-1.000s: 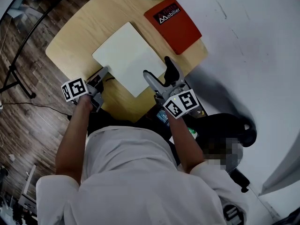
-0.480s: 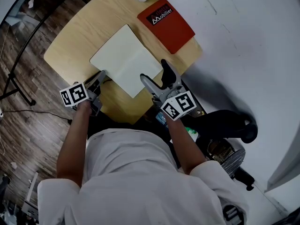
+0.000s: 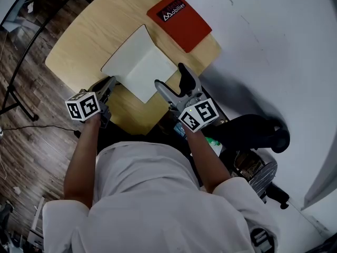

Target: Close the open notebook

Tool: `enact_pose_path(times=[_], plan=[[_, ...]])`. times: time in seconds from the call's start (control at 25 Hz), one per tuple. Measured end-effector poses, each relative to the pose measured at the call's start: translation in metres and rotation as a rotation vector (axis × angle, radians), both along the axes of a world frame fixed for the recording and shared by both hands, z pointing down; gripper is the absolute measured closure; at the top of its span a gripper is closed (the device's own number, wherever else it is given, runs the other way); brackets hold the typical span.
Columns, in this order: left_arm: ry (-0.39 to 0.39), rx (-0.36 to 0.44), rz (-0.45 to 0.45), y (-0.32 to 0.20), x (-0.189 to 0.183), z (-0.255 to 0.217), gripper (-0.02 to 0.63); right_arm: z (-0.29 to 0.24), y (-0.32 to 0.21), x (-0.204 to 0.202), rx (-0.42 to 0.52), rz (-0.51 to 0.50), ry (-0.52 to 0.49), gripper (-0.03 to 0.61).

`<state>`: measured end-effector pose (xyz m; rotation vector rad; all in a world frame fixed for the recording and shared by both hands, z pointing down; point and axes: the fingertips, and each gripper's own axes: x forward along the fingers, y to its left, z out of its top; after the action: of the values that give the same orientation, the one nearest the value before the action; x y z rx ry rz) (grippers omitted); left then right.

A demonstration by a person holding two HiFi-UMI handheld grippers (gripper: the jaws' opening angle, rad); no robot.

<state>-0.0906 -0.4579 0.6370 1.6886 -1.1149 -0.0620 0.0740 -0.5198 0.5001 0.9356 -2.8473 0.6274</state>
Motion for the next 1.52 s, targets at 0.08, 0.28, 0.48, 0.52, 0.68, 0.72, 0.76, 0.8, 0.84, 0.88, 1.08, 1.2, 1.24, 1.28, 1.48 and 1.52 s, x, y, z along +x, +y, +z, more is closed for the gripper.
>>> enact_pose_path(times=[0.08,0.28,0.48,0.52,0.68,0.72,0.76,0.8,0.84,0.88,1.08,1.2,1.24,1.28,1.48,1.52], plan=[[-0.040,0.017,0.015,0.002,0.001,0.000,0.569,-0.001,0.003,0.005,0.002,0.002,0.000,0.144],[-0.108,0.054,0.035,0.004,0.007,-0.002,0.568,-0.001,0.009,0.016,0.012,0.011,0.000,0.144],[-0.171,0.083,0.057,0.009,0.015,-0.005,0.566,-0.001,0.015,0.023,0.016,0.019,-0.007,0.144],[-0.179,0.087,0.063,0.010,0.016,-0.006,0.565,-0.001,0.017,0.024,0.017,0.021,-0.009,0.144],[-0.225,0.105,0.101,0.013,0.023,-0.007,0.560,-0.003,0.021,0.029,0.019,0.031,-0.017,0.144],[-0.240,0.110,0.111,0.014,0.024,-0.007,0.560,-0.003,0.022,0.030,0.020,0.035,-0.018,0.144],[-0.256,0.116,0.122,0.015,0.025,-0.007,0.558,-0.003,0.023,0.031,0.021,0.039,-0.018,0.144],[-0.275,0.122,0.135,0.016,0.026,-0.007,0.558,-0.004,0.024,0.032,0.022,0.042,-0.016,0.144],[-0.297,0.128,0.151,0.017,0.027,-0.008,0.557,-0.004,0.025,0.034,0.022,0.045,-0.015,0.144],[-0.321,0.135,0.171,0.018,0.029,-0.008,0.557,-0.004,0.027,0.035,0.023,0.048,-0.015,0.144],[-0.392,0.159,0.236,0.021,0.038,-0.006,0.548,-0.003,0.032,0.043,0.020,0.071,-0.017,0.144],[-0.407,0.165,0.254,0.024,0.041,-0.005,0.543,-0.003,0.037,0.045,0.021,0.078,-0.018,0.144],[-0.413,0.165,0.263,0.024,0.043,-0.004,0.541,-0.002,0.038,0.046,0.021,0.079,-0.017,0.144],[-0.417,0.165,0.272,0.025,0.045,-0.003,0.537,-0.002,0.040,0.047,0.021,0.079,-0.016,0.144],[-0.465,0.171,0.338,0.030,0.051,0.000,0.530,0.000,0.043,0.054,0.018,0.092,-0.011,0.144],[-0.484,0.174,0.359,0.030,0.053,0.001,0.528,0.000,0.042,0.055,0.019,0.096,-0.011,0.144]])
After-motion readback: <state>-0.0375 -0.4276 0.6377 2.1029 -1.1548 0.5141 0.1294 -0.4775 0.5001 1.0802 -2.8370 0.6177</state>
